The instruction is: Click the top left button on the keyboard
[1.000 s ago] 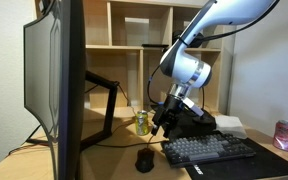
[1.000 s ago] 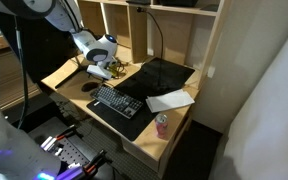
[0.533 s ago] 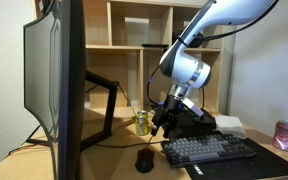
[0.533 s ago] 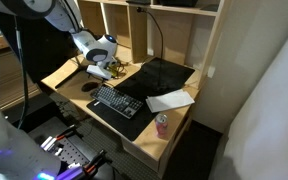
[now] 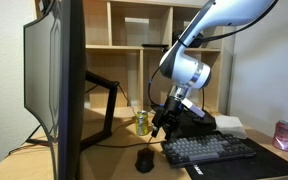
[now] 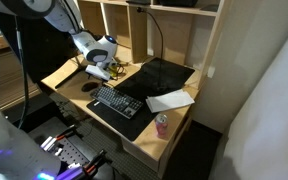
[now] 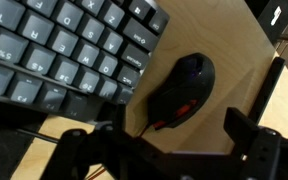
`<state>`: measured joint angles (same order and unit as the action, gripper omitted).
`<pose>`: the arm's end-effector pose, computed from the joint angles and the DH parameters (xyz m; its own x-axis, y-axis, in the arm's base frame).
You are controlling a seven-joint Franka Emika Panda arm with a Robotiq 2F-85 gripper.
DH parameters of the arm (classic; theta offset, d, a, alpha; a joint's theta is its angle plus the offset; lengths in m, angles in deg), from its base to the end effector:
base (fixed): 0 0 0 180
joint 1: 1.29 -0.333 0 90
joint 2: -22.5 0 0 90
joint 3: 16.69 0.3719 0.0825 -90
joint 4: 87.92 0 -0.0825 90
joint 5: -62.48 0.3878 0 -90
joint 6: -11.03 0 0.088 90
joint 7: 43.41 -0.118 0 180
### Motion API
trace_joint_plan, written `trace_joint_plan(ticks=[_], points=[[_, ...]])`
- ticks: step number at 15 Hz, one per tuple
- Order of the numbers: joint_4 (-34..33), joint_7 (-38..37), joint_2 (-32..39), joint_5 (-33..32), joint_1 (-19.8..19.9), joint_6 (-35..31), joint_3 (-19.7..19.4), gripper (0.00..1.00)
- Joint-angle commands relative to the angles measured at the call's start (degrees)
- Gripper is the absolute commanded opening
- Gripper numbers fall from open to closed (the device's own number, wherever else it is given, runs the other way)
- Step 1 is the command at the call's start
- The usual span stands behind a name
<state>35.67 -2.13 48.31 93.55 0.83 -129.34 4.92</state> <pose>0.5441 0.1936 0.2283 0.8413 0.5343 0.0822 0.5051 -0.7227 -0.4718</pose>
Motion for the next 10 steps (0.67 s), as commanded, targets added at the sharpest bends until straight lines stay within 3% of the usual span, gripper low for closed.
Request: trace_joint_plan(ticks=[1,7,8,10], points=[[-0.47,2.33,-0.02,0.19,-0.27,-0.37,-0.07,1.0],[-0.53,1.23,0.0,0.31,-0.6,-0.03,-0.49,1.0],[-2.07,-1.95,0.93,-1.27,-1.26,3.04,-1.61,1.0],[-0.8,-0.41,0.13,-0.14,-0.82,1.32,-0.89,1.0]])
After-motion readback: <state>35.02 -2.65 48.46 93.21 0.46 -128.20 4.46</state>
